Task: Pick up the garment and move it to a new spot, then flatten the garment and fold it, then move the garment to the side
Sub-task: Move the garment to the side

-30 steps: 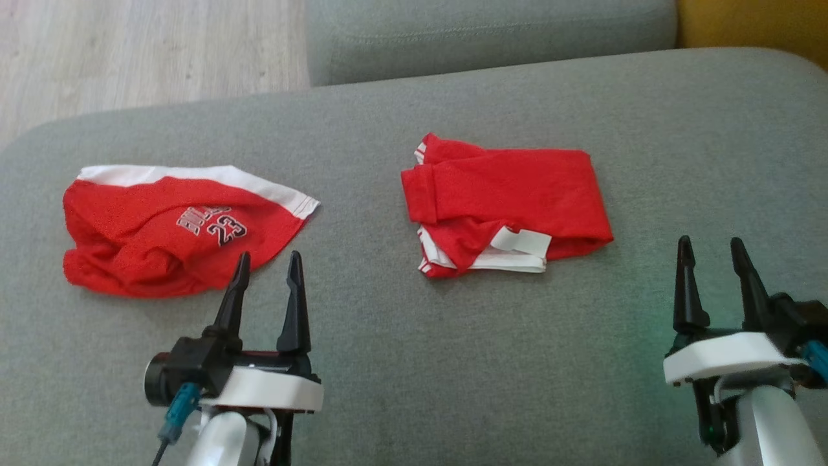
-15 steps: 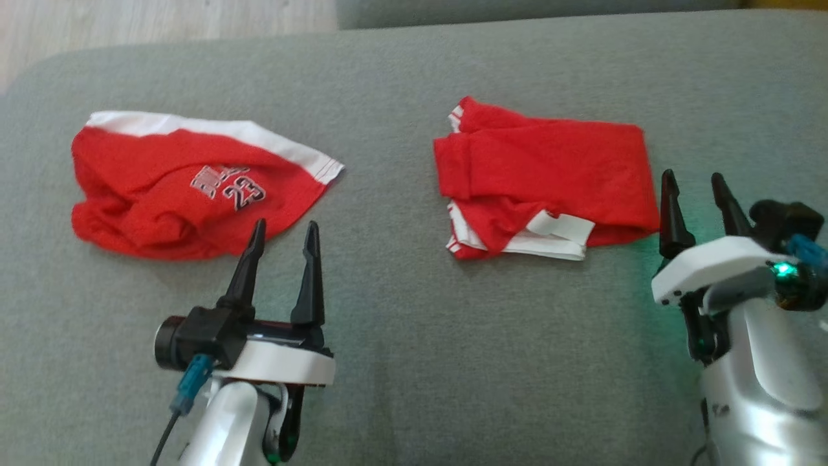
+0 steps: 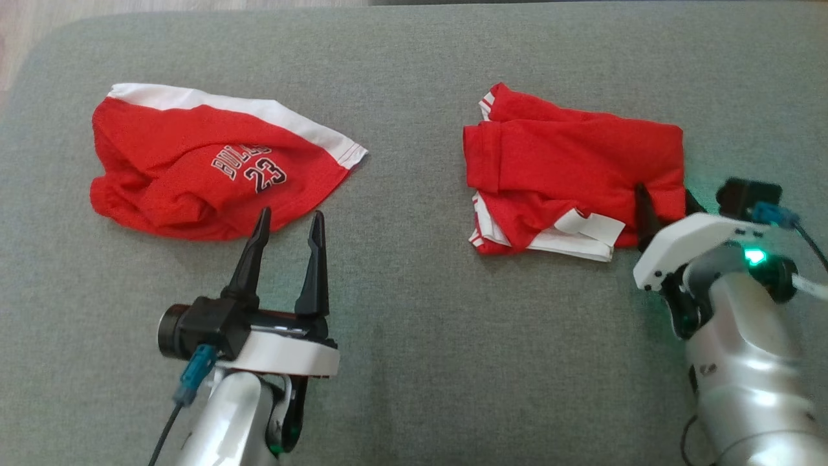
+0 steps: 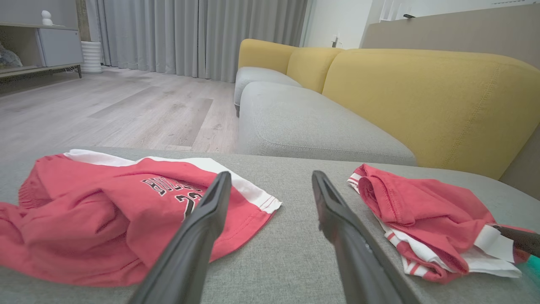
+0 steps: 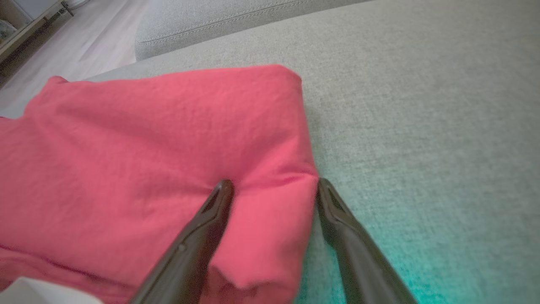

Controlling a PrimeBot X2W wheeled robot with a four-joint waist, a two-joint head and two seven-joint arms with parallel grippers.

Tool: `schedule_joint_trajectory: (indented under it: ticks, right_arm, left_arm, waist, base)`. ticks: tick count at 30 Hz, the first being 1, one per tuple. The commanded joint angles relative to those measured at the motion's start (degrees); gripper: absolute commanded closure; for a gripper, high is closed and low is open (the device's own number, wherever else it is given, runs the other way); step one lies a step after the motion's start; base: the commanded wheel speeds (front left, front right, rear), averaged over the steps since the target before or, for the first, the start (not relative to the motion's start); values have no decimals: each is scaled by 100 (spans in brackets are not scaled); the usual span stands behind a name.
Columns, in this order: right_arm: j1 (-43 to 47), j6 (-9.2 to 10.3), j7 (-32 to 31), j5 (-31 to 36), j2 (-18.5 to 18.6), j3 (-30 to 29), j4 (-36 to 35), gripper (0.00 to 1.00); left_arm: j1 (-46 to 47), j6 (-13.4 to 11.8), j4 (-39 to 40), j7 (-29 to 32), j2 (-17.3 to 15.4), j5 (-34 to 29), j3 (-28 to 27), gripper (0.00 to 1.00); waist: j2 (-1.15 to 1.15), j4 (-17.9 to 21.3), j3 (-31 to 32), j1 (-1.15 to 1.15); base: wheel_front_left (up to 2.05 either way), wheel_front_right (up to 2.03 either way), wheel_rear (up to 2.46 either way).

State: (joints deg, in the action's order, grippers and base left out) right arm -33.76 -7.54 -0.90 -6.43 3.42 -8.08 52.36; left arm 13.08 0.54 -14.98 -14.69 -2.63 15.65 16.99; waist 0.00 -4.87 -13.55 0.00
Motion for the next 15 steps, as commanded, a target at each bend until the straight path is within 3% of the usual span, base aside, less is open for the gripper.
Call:
schedule_joint_trajectory:
  ticks: [1,2,3,8,15]
  right_arm:
    - [-100,5,-62,75,-54,221,23,14]
    - [-134,5,-42,150,-46,304,93,94]
    - [-167,5,-5,219,-11,387,143,100]
    - [-309,5,243,455,371,724,187,100]
    - [-301,5,380,561,1344,1258,-145,100]
  left_arm:
    - [223,-6,168,-30,-25,2,-135,0]
    - [228,-12,163,-30,-25,0,-136,0]
    - [235,-20,156,-30,-25,-1,-140,0]
    - [221,-45,154,-30,-25,-21,-200,0]
    - [163,-46,218,-30,-25,-12,-272,0]
  waist:
    - [0,5,0,0]
    - [0,11,5,0]
    - [0,24,12,0]
    - [0,156,111,0]
    - [0,387,200,0]
  base:
    - [0,0,0]
    - [0,0,0]
    - [0,0,0]
    - [0,0,0]
    - [0,0,0]
